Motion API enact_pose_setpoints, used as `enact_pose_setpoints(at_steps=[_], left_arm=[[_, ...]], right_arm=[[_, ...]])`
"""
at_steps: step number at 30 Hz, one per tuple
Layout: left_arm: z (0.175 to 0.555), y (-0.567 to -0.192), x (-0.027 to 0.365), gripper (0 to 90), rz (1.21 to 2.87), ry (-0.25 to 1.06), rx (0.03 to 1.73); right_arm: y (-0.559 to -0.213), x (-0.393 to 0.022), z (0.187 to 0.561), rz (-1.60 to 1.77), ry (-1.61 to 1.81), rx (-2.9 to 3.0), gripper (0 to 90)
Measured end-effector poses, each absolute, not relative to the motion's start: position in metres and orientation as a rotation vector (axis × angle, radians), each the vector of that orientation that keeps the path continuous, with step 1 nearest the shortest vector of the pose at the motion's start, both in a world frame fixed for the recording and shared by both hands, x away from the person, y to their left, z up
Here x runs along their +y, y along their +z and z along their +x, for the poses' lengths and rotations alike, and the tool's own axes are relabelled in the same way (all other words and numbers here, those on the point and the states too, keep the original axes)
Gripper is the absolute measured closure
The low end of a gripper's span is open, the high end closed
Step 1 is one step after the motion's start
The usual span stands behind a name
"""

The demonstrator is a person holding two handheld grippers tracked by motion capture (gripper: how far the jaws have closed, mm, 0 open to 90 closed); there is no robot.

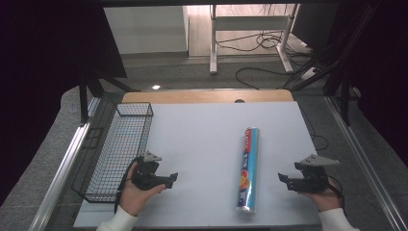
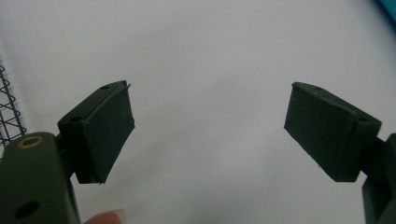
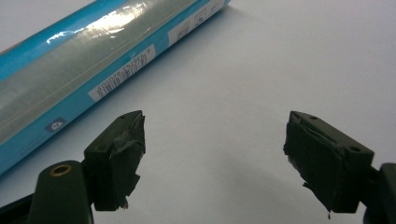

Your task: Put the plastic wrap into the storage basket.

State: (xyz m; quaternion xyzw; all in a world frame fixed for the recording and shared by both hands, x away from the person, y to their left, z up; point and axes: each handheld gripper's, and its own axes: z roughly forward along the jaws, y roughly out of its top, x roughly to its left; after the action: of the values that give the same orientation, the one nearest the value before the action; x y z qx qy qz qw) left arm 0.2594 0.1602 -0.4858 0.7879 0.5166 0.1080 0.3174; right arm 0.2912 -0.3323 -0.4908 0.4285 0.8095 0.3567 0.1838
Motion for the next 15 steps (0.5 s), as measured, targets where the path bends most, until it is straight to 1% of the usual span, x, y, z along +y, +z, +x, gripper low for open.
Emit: enact_pose_setpoints(at_steps=[6,15], left_arm=[[0.255,-0.485,0.161,15.1,2.076,0.287,1.36],[0.249,-0.481,0.163,15.1,2.067,0.297,1.355]], right_arm=[[-0.493,-0.335,0.296,1.224,0.986,2.279,20.8],[-0.493,-0.332,0.294,1.215,0.95,2.274,20.6]])
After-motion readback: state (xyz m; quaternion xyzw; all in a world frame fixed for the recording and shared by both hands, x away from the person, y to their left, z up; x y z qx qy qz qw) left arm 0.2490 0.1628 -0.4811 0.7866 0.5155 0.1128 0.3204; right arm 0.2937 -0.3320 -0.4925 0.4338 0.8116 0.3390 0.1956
